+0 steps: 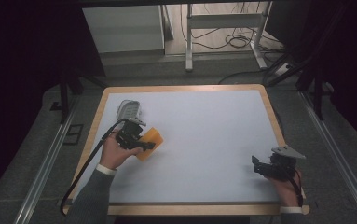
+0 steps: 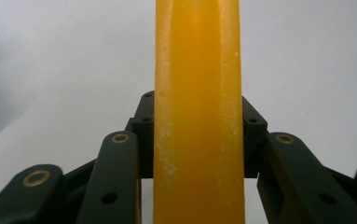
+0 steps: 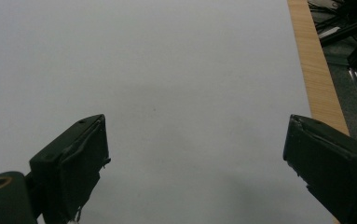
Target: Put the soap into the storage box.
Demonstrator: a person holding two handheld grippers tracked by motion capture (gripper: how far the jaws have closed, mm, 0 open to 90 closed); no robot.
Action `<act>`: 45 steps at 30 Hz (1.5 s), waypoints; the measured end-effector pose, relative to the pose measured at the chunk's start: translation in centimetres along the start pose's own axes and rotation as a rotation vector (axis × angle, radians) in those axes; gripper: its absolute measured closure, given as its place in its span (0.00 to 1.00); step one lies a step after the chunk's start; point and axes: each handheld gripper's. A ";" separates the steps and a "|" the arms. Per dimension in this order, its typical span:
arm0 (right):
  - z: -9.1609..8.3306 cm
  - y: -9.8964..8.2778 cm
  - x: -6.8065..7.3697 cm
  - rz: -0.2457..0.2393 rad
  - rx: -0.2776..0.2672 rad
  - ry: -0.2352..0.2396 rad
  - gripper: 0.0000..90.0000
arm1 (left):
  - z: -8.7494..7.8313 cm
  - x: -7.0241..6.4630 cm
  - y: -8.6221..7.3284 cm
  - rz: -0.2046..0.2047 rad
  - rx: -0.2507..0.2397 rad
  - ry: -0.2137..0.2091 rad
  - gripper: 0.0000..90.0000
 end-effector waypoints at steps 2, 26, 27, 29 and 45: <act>0.0 0.0 0.0 -0.001 0.000 0.000 0.07 | -0.2 0.0 0.1 0.003 -0.001 0.010 0.67; -0.2 0.1 -0.1 0.007 -0.014 -0.005 0.07 | -1.9 2.4 2.1 -0.035 -0.029 0.040 0.67; -0.2 0.0 -0.1 0.005 -0.011 -0.002 0.07 | -2.0 2.5 2.2 -0.037 -0.032 0.043 0.67; -0.2 0.0 -0.1 0.005 -0.011 -0.003 0.07 | -2.1 2.6 2.2 -0.042 -0.031 0.047 0.67; -0.1 0.0 -0.2 0.005 -0.008 -0.008 0.07 | -2.6 3.8 3.1 -0.053 -0.027 0.075 0.67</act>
Point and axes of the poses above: each handheld gripper's, and its own axes: z roughly forward along the jaws, y roughly out of its top, x roughly to its left, and after that the axes turned 3 degrees about -x, right-handed
